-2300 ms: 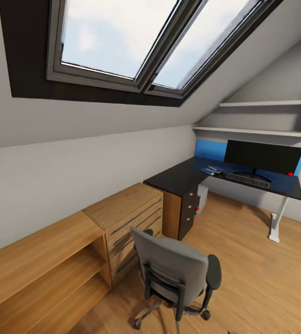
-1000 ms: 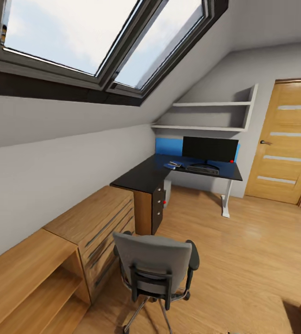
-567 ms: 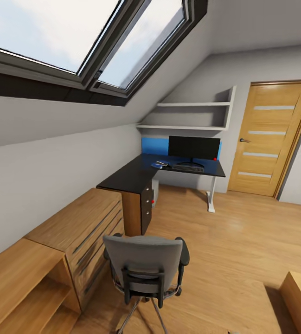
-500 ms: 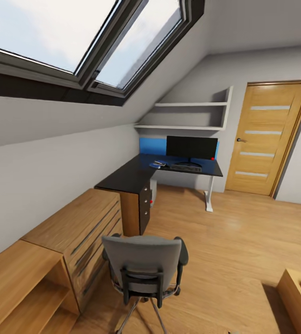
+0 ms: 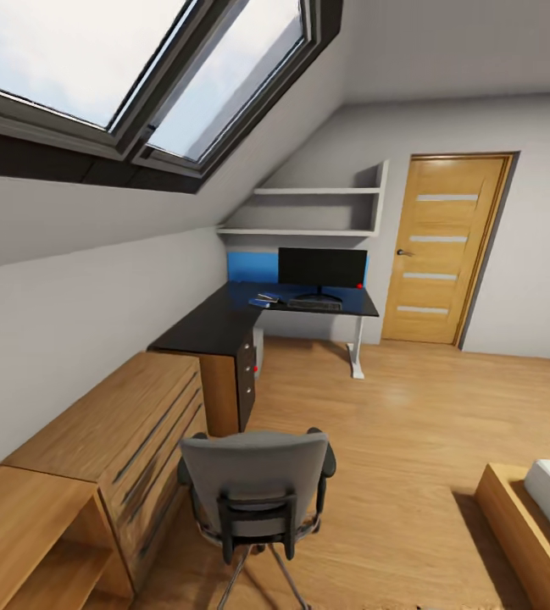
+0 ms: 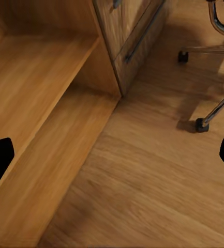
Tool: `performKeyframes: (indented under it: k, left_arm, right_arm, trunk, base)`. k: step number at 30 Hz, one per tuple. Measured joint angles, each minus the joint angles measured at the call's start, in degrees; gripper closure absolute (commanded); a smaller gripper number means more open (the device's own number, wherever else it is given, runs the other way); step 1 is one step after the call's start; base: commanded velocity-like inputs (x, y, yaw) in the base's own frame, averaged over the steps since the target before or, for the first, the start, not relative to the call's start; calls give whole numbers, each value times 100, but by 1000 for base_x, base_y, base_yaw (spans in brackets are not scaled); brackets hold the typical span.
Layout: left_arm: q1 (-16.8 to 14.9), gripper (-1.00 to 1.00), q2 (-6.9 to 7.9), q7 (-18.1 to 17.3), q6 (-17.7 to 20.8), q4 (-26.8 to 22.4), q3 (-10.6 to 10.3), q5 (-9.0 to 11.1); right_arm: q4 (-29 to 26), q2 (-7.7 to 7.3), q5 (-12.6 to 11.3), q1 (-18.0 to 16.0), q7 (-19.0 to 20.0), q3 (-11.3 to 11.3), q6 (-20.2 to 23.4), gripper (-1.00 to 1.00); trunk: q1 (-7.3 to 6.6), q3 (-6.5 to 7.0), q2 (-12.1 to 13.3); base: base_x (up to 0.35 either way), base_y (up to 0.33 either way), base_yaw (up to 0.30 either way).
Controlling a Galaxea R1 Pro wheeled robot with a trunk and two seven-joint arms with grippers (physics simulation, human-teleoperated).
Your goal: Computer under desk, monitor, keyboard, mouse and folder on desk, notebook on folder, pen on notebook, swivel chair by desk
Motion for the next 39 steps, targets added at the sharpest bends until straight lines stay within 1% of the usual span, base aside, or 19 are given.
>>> performKeyframes:
  k: [10, 19, 26, 39]
  left_arm:
    - [0, -100, -7, 0, 10, 0, -8, 0]
    - [0, -100, -8, 0, 5, 1, -9, 0]
    - [0, -100, -7, 0, 1, 0, -9, 1]
    - [1, -100, -7, 0, 6, -1, -8, 1]
  right_arm:
    - [0, 0, -1, 0, 0, 0, 0, -100]
    - [0, 0, 0, 0, 1, 0, 2, -100]
    - [1, 0, 1, 0, 1, -1, 0, -100]
    - [1, 0, 1, -1, 0, 0, -1, -100]
  trunk:
    - [0, 0, 0]
    - [0, -5, 0]
    - [0, -48, 1]
    - [0, -153, 1]
  base:
    - [0, 37, -257]
    - [0, 242, -247]
    - [0, 218, -156]
    - [0, 25, -125]
